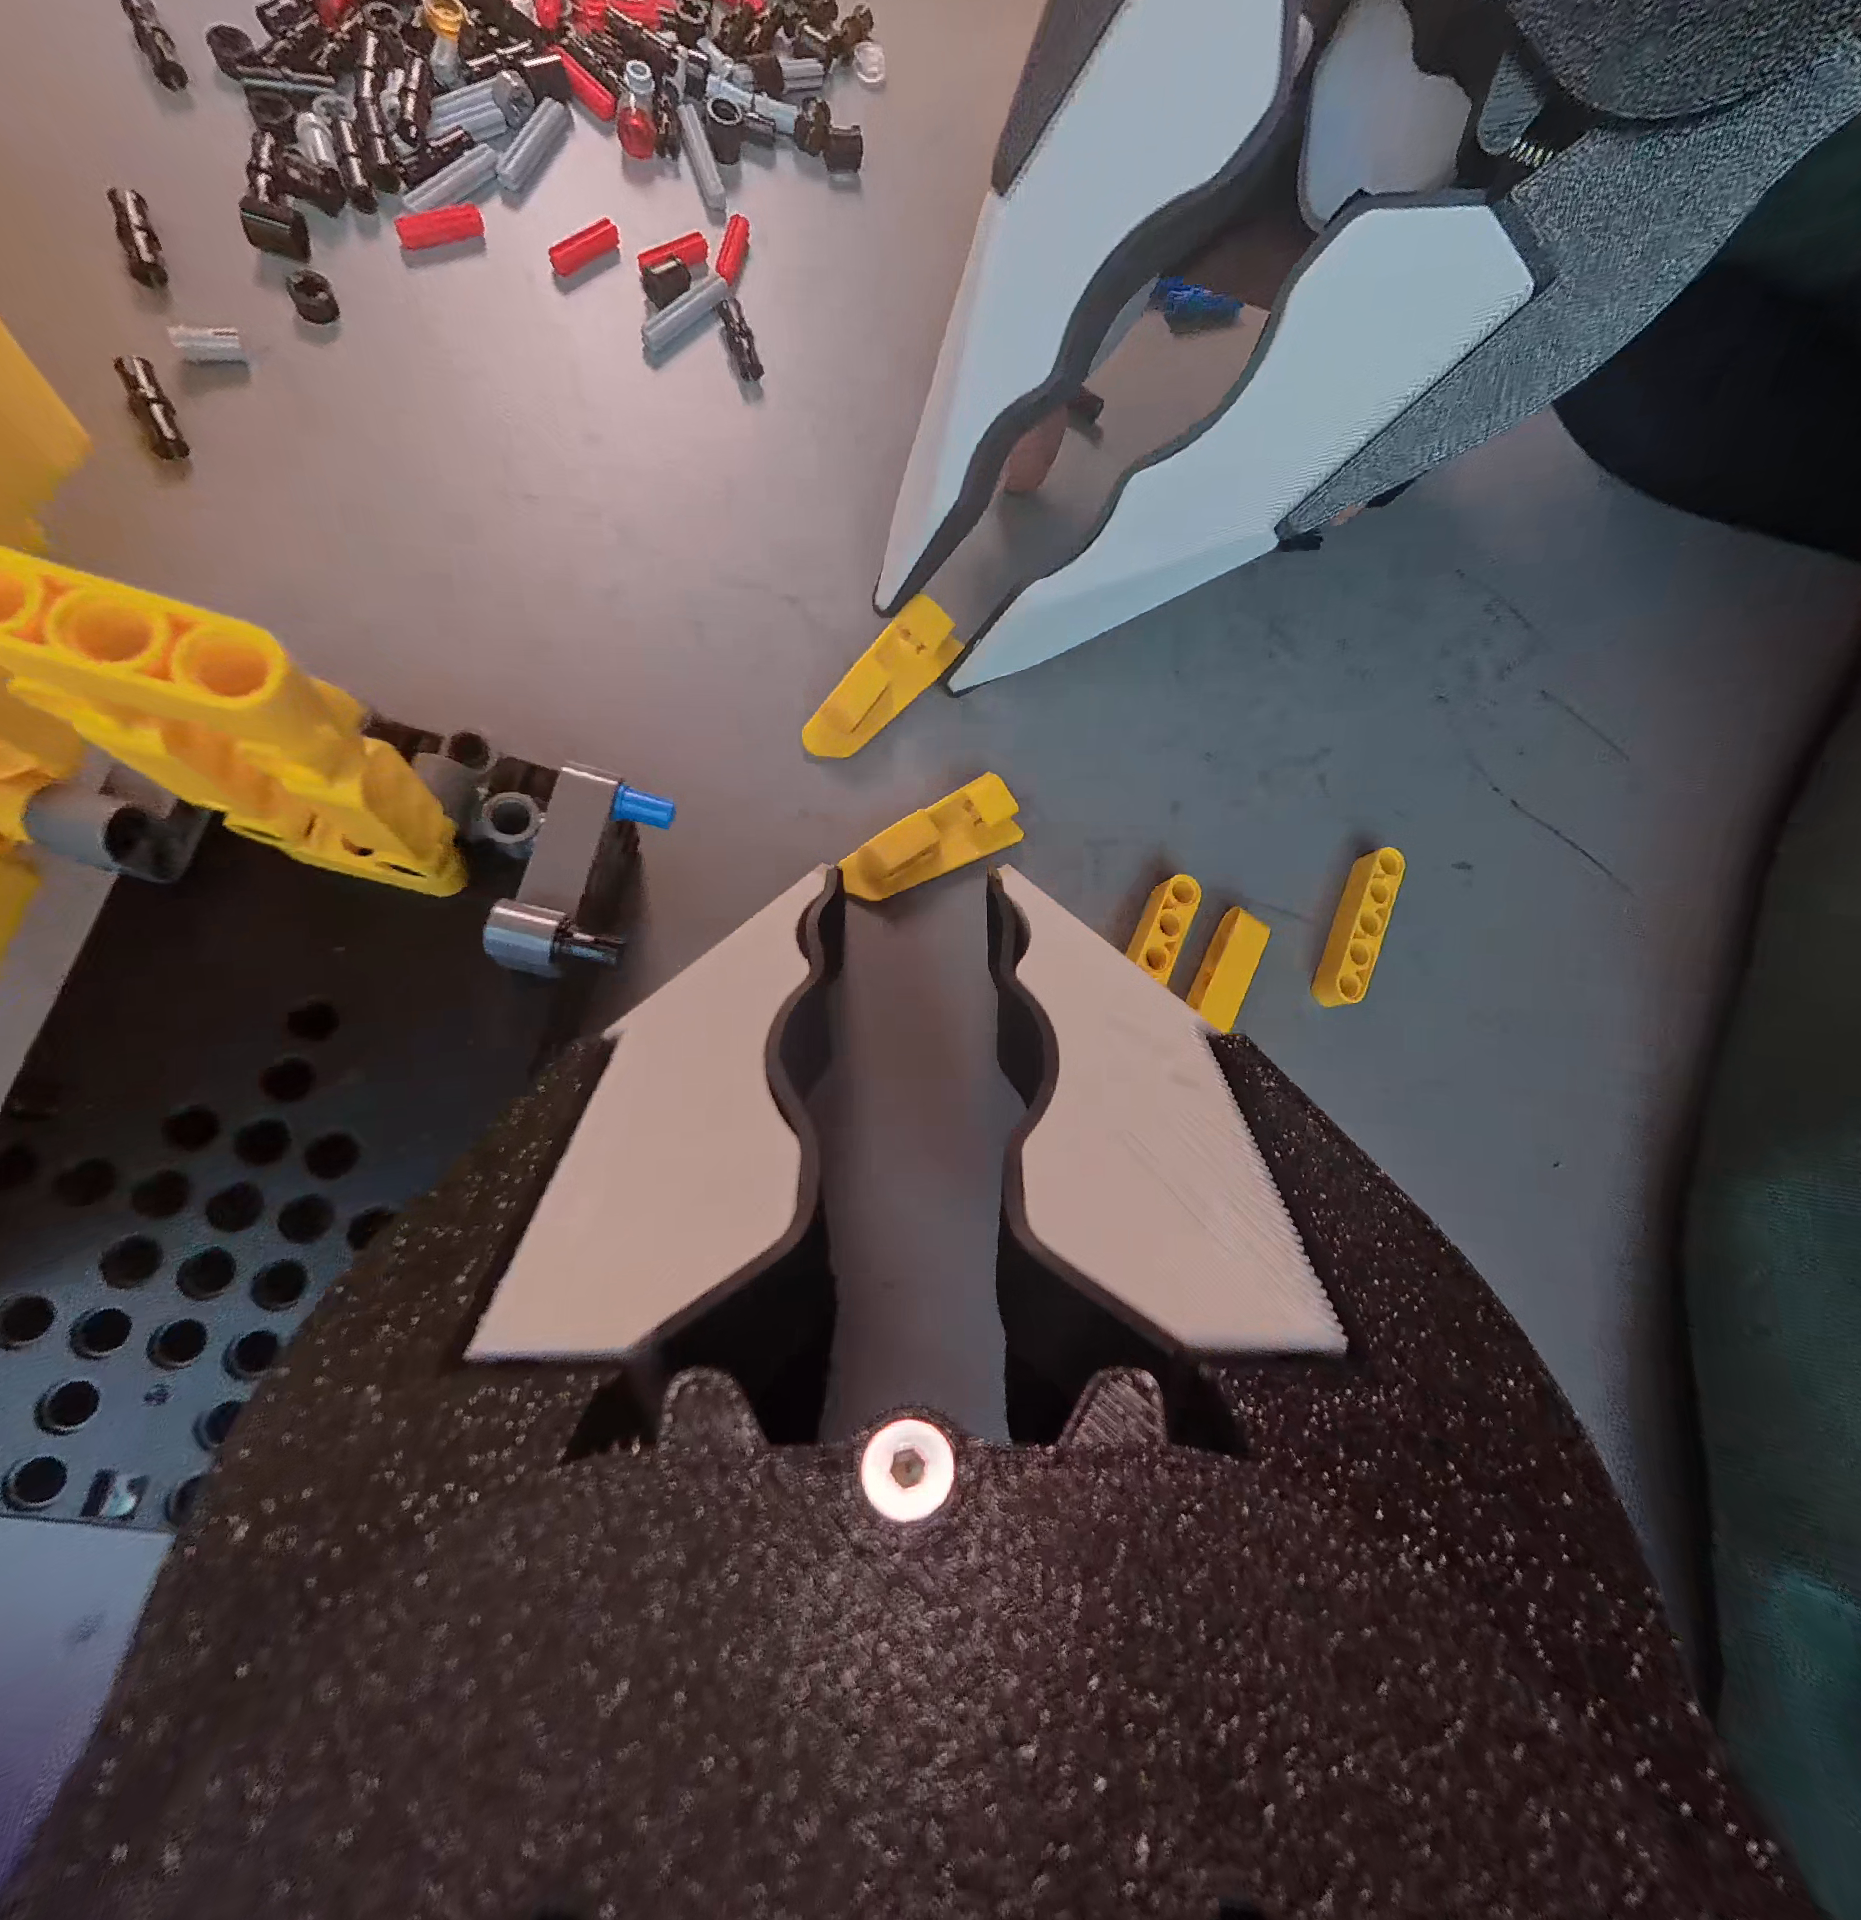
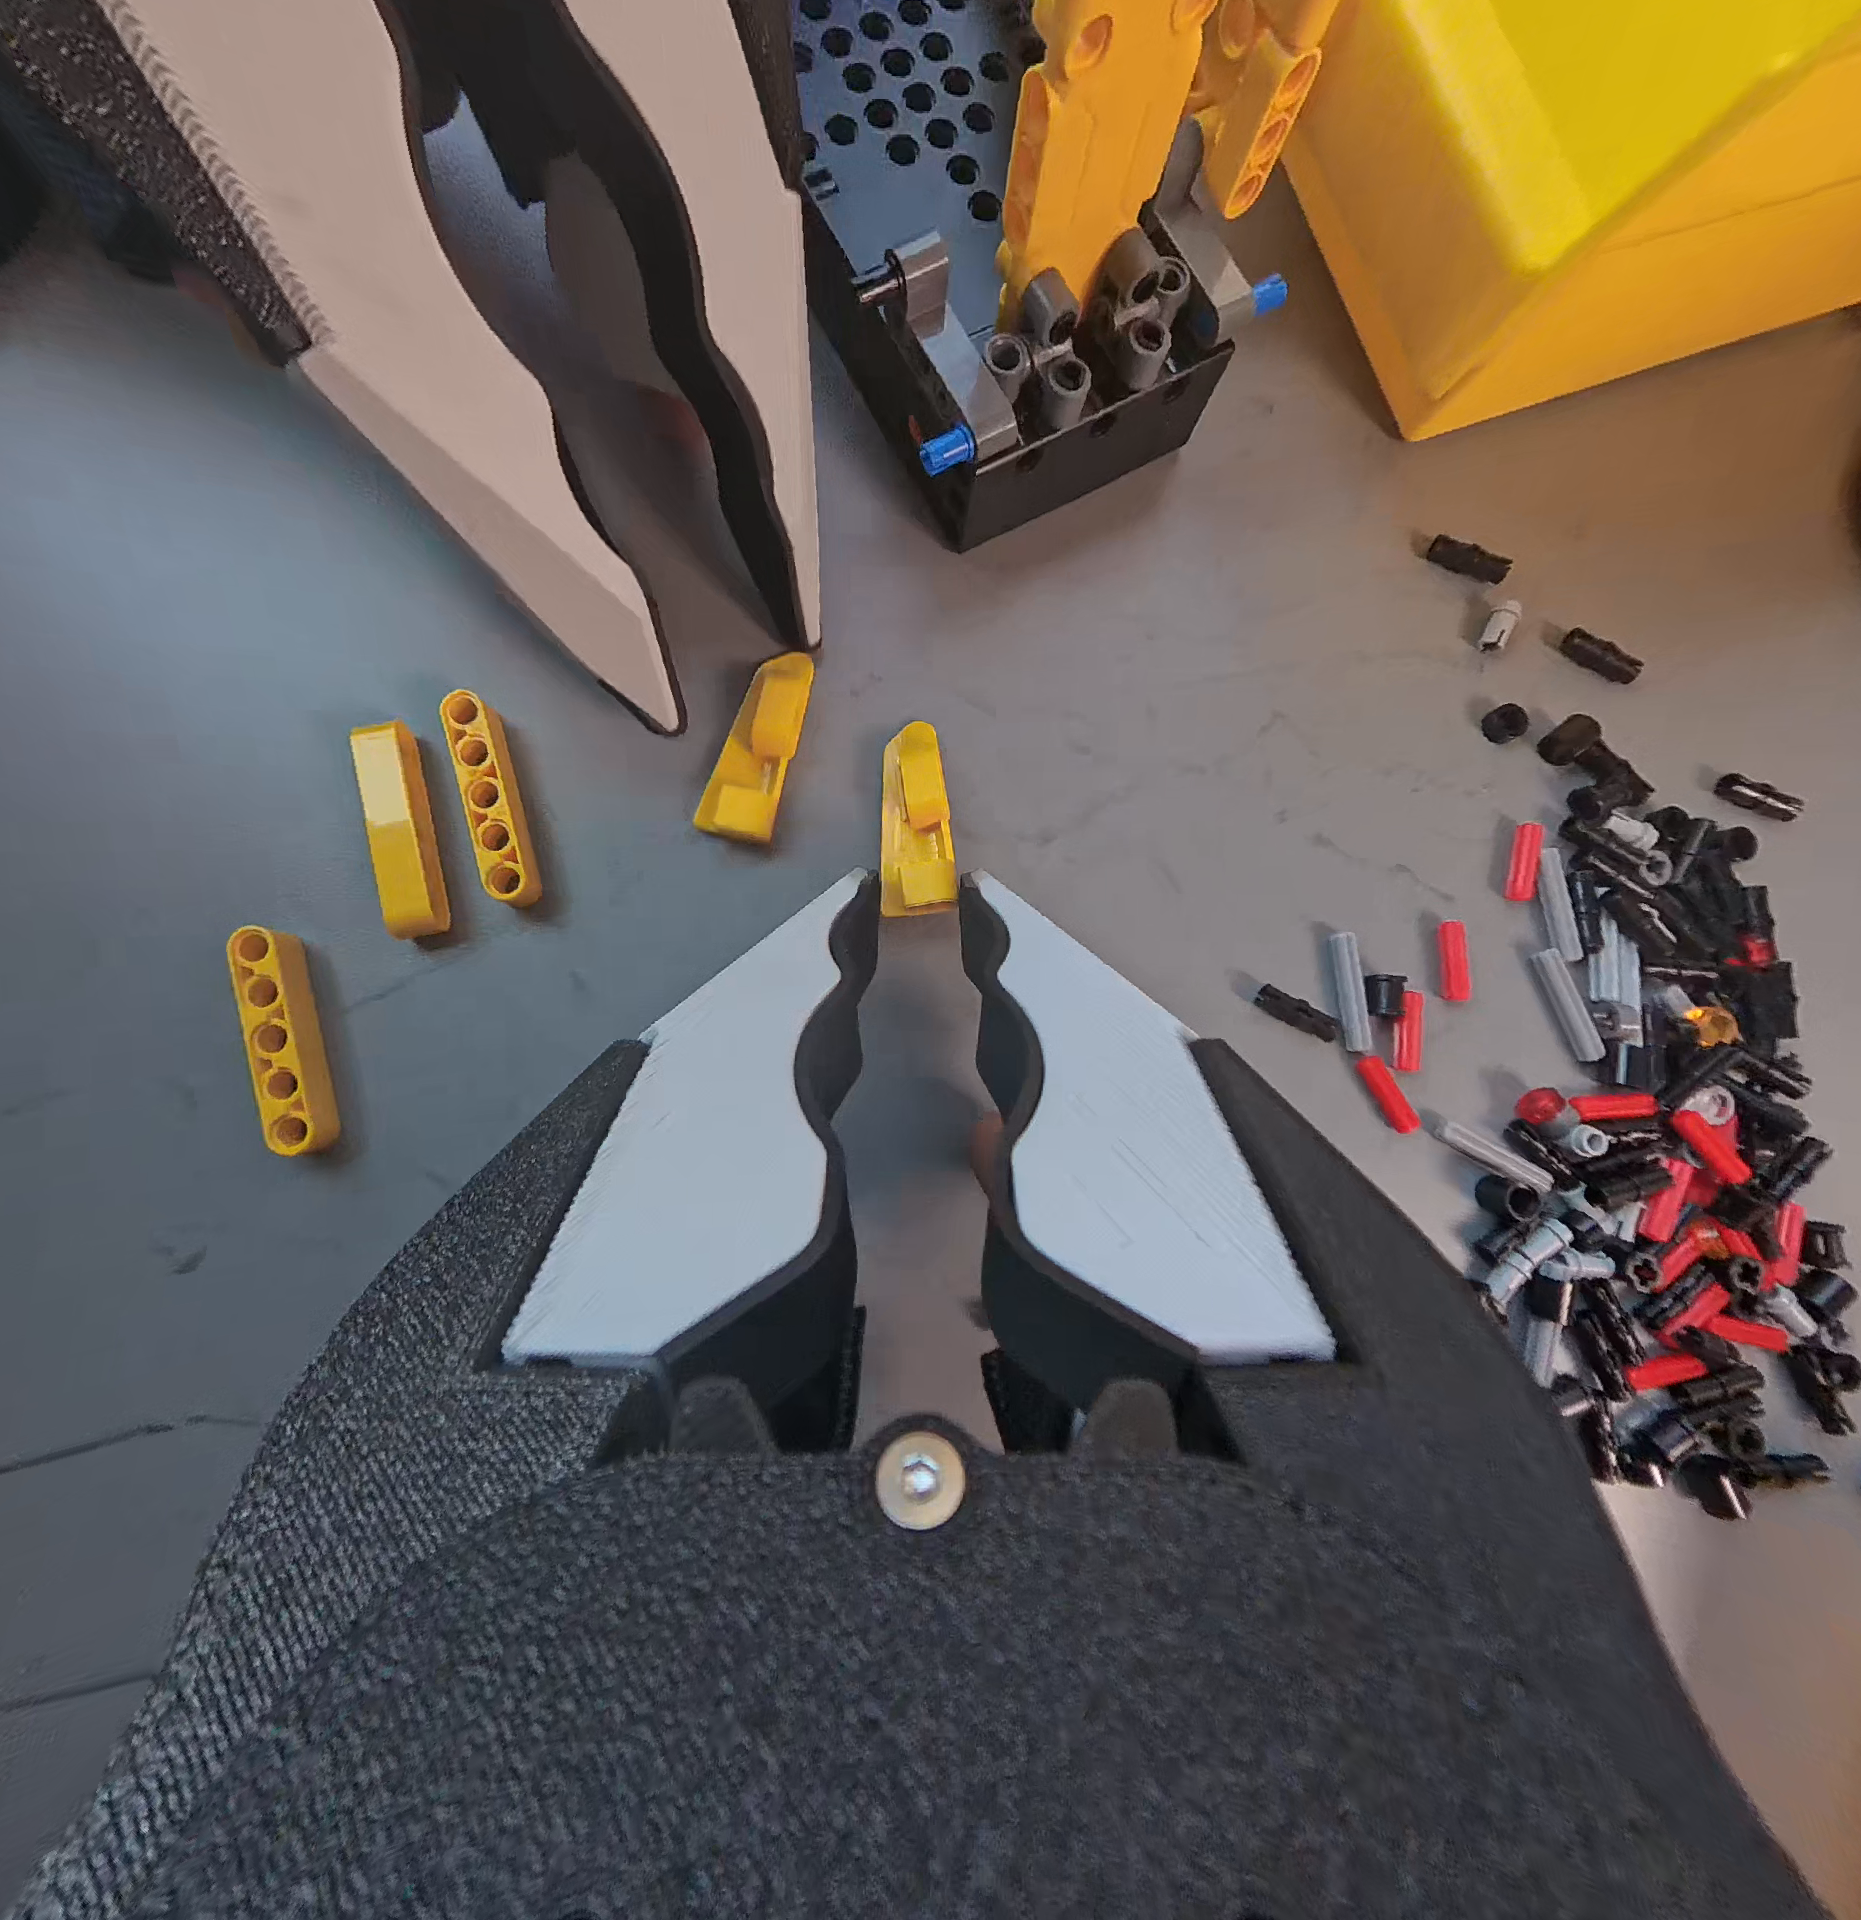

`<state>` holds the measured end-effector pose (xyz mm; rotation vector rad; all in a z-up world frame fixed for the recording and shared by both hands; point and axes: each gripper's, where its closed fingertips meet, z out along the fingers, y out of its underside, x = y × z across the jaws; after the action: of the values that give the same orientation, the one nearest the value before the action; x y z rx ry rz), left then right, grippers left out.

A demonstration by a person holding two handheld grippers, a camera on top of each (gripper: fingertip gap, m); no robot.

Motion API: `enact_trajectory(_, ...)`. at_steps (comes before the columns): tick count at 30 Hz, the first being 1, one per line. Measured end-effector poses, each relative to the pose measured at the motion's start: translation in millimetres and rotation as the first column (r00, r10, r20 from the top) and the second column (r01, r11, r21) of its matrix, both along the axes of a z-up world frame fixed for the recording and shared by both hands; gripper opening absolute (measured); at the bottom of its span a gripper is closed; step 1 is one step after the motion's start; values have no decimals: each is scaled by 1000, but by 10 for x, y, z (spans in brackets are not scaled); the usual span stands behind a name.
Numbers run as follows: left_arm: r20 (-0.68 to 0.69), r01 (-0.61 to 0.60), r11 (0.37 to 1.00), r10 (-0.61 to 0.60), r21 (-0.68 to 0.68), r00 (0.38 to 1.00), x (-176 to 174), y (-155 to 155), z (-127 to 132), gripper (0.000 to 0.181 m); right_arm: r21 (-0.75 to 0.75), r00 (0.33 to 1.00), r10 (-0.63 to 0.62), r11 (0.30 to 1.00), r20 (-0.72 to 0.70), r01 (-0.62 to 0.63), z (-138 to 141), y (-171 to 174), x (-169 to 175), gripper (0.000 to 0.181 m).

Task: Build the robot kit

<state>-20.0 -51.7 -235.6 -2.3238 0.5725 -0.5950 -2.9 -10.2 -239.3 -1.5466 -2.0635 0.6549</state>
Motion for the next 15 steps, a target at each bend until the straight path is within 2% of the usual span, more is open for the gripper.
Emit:
enact_trajectory(8, 20, 37, 999, -37, 6, 999, 113, -64, 16, 24, -51, 997, 78, 996, 20, -77, -4, -127, 41, 19)
enact_trajectory(15, 16, 9, 1000, -10, 25, 1000, 13, -42, 27, 22, -120, 989, 144, 983, 15, -141, 45, -166, 130, 35)
